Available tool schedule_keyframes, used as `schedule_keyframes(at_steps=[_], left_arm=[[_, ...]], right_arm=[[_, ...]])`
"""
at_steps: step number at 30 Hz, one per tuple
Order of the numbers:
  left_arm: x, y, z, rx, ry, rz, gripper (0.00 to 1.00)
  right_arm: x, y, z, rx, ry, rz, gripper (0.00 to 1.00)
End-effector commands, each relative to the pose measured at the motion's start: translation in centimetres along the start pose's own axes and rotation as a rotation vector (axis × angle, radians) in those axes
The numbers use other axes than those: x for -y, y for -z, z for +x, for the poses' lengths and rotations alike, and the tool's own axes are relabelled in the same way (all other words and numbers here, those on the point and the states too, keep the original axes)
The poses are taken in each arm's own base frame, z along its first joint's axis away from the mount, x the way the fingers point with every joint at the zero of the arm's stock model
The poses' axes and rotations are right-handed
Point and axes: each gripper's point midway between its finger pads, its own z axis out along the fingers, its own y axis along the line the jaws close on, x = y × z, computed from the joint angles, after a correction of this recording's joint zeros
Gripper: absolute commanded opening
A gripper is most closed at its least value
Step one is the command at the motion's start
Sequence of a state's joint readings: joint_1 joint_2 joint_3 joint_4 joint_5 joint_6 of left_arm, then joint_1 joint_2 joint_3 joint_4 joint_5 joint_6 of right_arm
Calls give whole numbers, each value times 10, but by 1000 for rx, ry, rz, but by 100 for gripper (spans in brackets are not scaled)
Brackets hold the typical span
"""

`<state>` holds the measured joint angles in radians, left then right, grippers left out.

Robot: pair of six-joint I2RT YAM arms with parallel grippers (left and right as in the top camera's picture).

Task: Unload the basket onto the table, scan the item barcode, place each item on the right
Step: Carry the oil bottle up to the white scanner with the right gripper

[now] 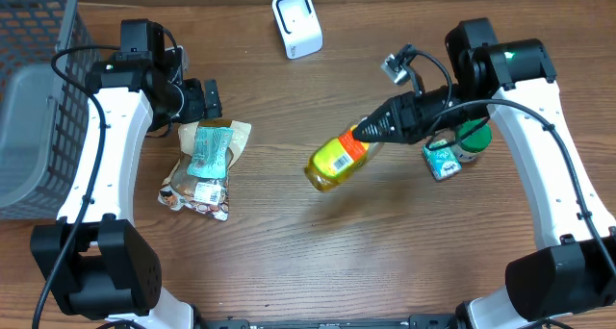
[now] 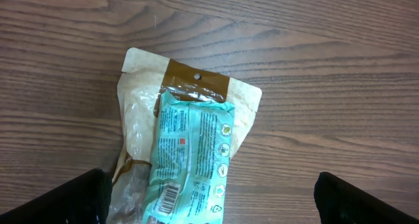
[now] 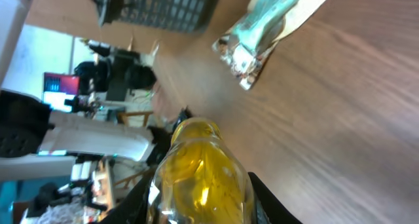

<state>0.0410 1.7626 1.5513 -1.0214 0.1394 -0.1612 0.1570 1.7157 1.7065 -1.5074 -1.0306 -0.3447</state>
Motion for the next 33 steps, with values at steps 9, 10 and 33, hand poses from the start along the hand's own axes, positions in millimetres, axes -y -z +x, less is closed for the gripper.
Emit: schedule_keyframes(at_steps=[9,10,33], left_arm=[[5,10,-7,33,-18,14,99],[5,10,-7,33,-18,14,100],[5,10,-7,33,-18,14,100]], right_arm=[[50,-9,-98,330,182,860,29],[43,-9,-114,373,293,942,29],[97,-92,-277,447,1418,1395,37]])
